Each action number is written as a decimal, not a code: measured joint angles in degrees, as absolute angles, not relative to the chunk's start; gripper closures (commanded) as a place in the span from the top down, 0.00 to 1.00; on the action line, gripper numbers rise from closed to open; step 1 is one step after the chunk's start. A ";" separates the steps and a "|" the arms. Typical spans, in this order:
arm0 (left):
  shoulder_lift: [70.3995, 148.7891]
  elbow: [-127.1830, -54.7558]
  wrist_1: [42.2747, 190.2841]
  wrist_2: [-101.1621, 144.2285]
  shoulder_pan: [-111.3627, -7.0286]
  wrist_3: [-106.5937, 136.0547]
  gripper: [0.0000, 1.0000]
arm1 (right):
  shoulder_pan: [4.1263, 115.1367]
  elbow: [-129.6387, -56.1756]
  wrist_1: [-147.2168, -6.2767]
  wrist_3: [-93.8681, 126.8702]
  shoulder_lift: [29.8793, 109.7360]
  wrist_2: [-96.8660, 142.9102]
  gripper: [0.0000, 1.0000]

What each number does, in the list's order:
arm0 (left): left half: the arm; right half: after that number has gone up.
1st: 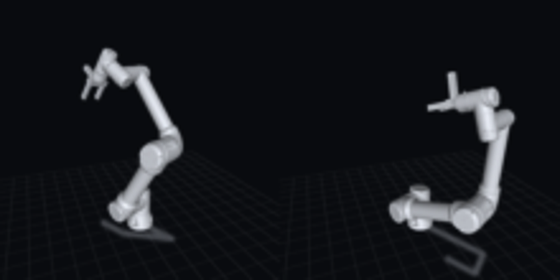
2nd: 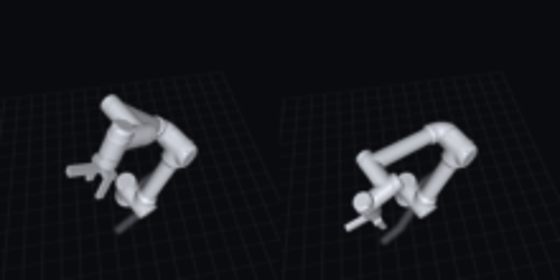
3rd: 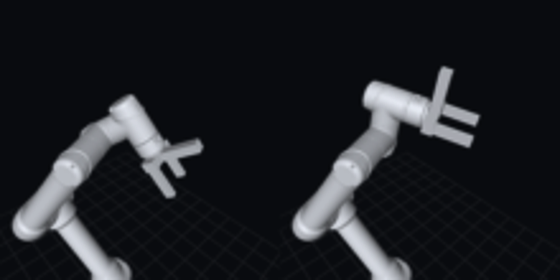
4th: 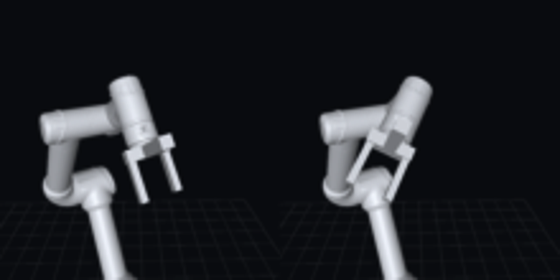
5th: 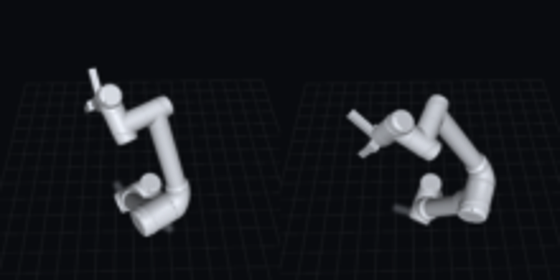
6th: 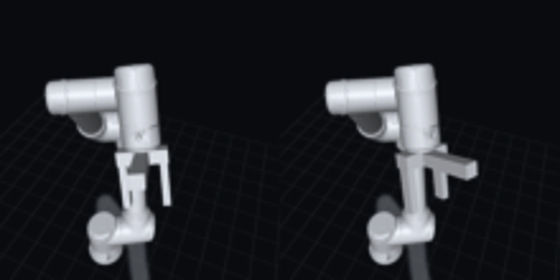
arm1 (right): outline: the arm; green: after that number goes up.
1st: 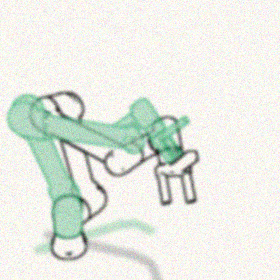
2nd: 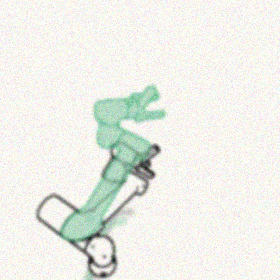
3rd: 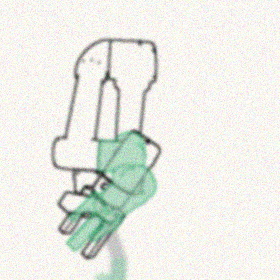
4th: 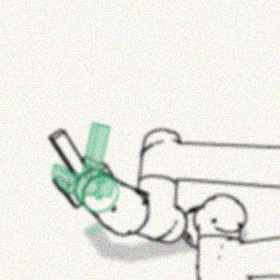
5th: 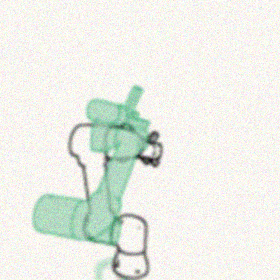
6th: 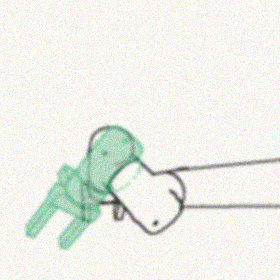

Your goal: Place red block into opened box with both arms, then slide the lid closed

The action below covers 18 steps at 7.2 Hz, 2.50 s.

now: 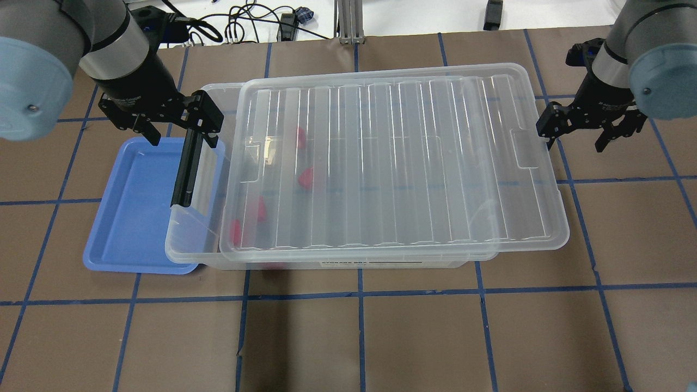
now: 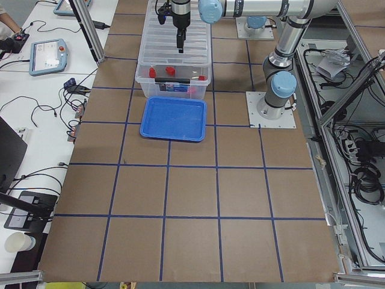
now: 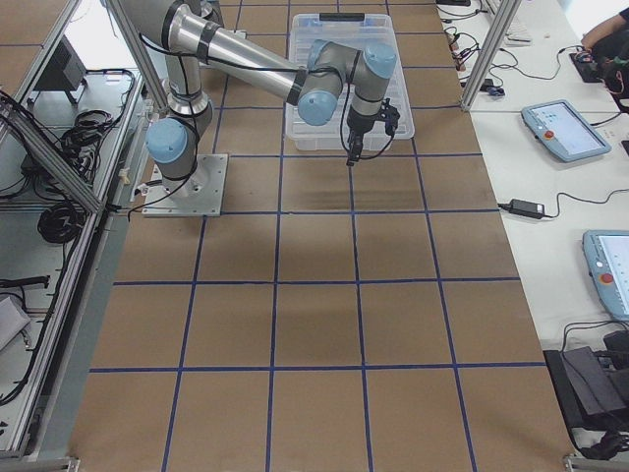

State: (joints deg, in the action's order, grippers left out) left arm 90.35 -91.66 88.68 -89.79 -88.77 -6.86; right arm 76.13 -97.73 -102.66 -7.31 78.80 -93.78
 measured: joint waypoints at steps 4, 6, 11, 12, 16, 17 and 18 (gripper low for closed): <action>90.31 -90.86 88.72 -90.14 -88.77 -6.99 1.00 | 79.70 -97.74 -102.66 -1.66 78.71 -92.30 1.00; 90.33 -90.59 88.98 -90.20 -88.75 -6.91 1.00 | 80.52 -97.73 -102.72 -1.10 78.72 -91.82 1.00; 90.26 -91.04 89.03 -89.83 -88.85 -6.69 1.00 | 81.84 -97.73 -102.66 -1.05 78.51 -91.70 1.00; 90.19 -91.12 88.93 -89.83 -88.85 -6.68 1.00 | 81.88 -97.72 -102.66 -1.07 78.50 -91.68 1.00; 89.66 -91.41 88.86 -89.82 -88.86 -6.68 1.00 | 81.78 -94.36 -100.46 -1.84 80.68 -92.03 1.00; 89.47 -91.51 88.86 -89.82 -88.86 -6.68 1.00 | 81.77 -92.44 -96.89 -1.77 83.07 -92.13 1.00; 89.35 -91.54 88.86 -89.82 -88.86 -6.66 1.00 | 81.95 -90.83 -92.63 -1.44 86.19 -91.94 1.00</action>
